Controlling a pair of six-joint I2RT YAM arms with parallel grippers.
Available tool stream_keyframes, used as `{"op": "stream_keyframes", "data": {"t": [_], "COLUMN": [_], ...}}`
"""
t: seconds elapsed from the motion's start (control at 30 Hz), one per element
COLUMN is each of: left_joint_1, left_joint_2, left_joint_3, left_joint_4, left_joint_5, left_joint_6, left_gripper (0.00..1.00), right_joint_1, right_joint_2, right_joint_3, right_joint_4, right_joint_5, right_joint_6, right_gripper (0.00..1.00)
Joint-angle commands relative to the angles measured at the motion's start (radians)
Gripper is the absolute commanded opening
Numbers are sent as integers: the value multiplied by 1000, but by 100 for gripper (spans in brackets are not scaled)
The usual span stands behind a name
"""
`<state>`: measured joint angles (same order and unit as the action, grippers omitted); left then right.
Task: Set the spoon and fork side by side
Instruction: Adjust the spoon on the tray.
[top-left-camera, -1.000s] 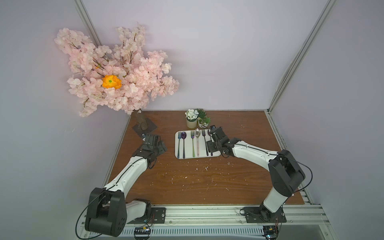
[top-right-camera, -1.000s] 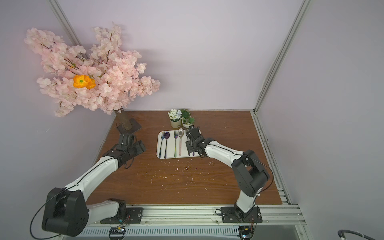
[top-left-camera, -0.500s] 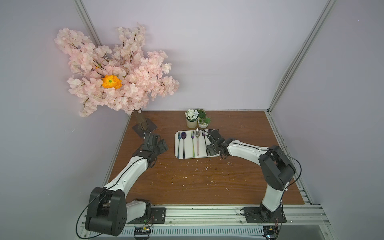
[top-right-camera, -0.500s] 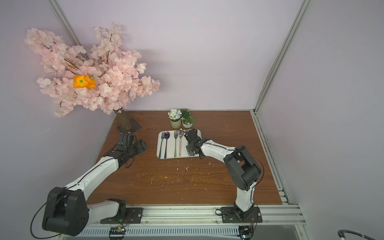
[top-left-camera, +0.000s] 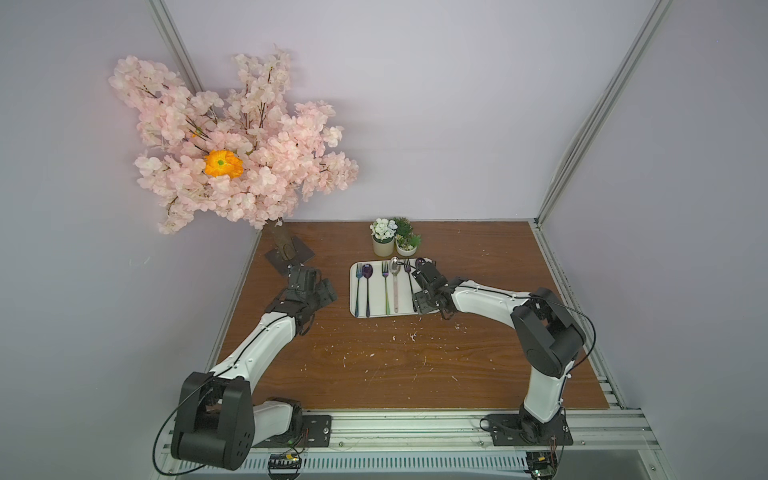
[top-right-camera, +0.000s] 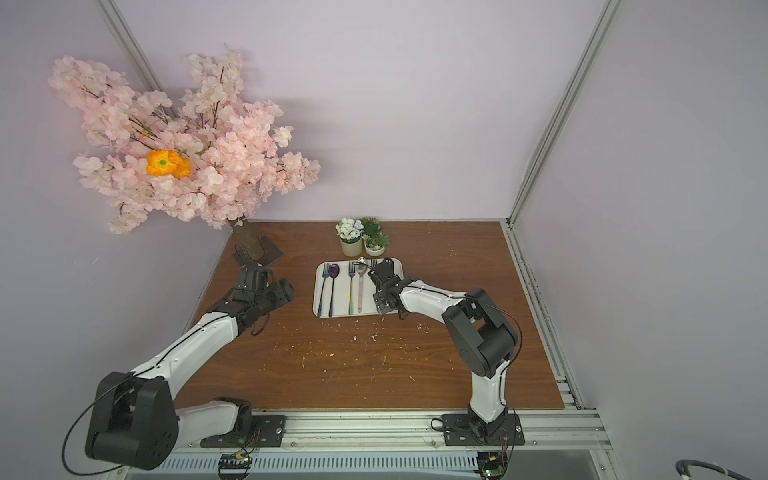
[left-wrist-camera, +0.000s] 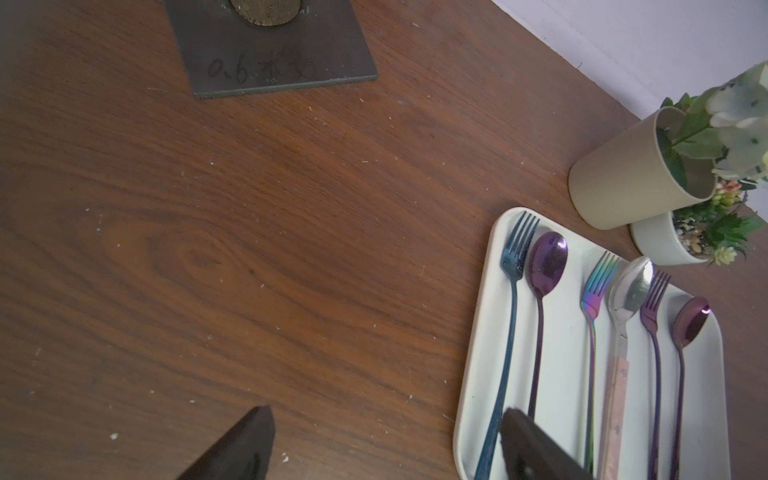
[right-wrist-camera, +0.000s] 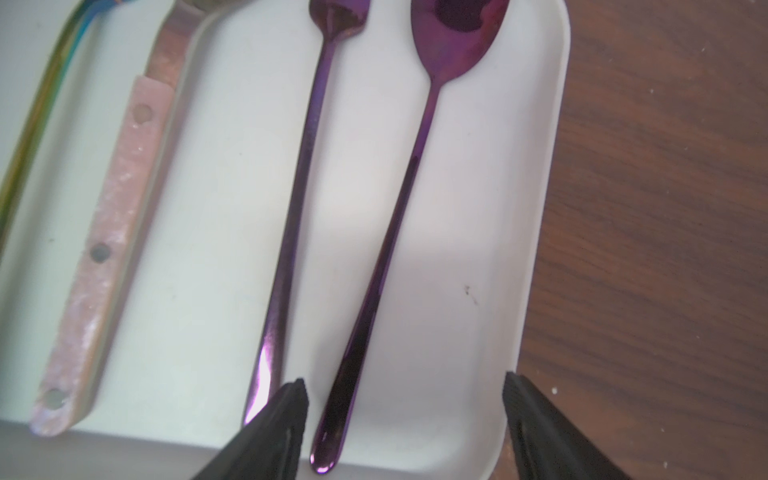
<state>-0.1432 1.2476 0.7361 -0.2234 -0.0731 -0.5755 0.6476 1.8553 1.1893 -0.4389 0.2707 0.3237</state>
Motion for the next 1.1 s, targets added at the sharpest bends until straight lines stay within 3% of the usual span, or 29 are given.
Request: {"op": "stream_keyframes", "data": {"t": [0.0, 0.67, 1.07], "left_joint_1": [16, 17, 19], "left_joint_2": [3, -13, -22], "left_joint_3": [-14, -22, -33], "left_joint_4": [10, 20, 22], "left_joint_5": [8, 15, 16], "left_joint_6": [19, 17, 14], "left_gripper": [88, 88, 88], "right_joint_1": [-1, -1, -2], "right_joint_2": [10, 36, 24], "right_joint_3": [-11, -15, -14], "right_joint_4": [-1, -11, -17], "right_joint_5": [11, 26, 37], "right_joint_6": [-4, -13, -11], "right_gripper": [77, 76, 70]}}
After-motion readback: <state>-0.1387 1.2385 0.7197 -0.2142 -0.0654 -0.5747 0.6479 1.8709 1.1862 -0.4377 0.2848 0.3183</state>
